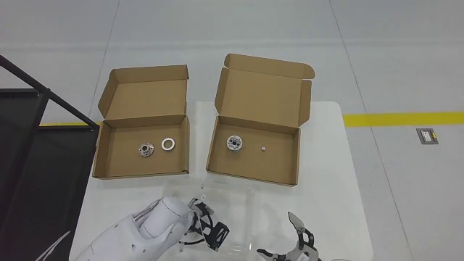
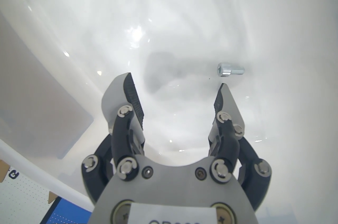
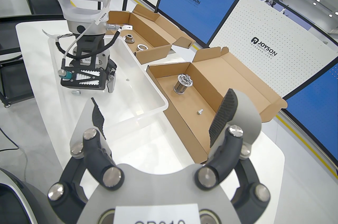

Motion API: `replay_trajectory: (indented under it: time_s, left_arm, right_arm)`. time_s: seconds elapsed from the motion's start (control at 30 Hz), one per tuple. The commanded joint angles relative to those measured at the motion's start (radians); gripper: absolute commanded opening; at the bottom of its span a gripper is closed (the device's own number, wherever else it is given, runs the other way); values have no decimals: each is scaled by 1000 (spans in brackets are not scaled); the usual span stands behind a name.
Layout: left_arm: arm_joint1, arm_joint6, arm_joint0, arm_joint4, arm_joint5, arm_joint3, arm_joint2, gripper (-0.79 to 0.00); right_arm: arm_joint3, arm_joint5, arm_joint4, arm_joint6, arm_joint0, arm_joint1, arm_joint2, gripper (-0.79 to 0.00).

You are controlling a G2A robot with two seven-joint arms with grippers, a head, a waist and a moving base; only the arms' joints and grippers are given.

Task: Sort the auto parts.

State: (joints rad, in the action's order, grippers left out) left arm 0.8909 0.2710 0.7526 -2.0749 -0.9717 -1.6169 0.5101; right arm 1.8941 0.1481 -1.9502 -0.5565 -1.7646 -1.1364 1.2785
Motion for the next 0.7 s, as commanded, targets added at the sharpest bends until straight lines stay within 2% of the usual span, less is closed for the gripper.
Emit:
replay_trajectory:
  time_s: [0.0,0.33,0.5,0.63,0.67]
  left_arm:
    - [2,1,8,27,2,2,17,-203]
    - [2,23,30,77,-14,-22,81,-209]
    - [-13,-44,40,65,-41,-45,115,-225]
    - [-21,-30,60,37,-41,-69,126,-259]
    - [-23,-28,61,18,-41,-78,124,-292]
  right_arm:
    - [0,0,0,0,0,0,0,0]
    - [0,0,0,0,0,0,0,0]
    - [0,0,0,0,0,0,0,0]
    - [0,0,0,0,0,0,0,0]
    - [0,0,0,0,0,0,0,0]
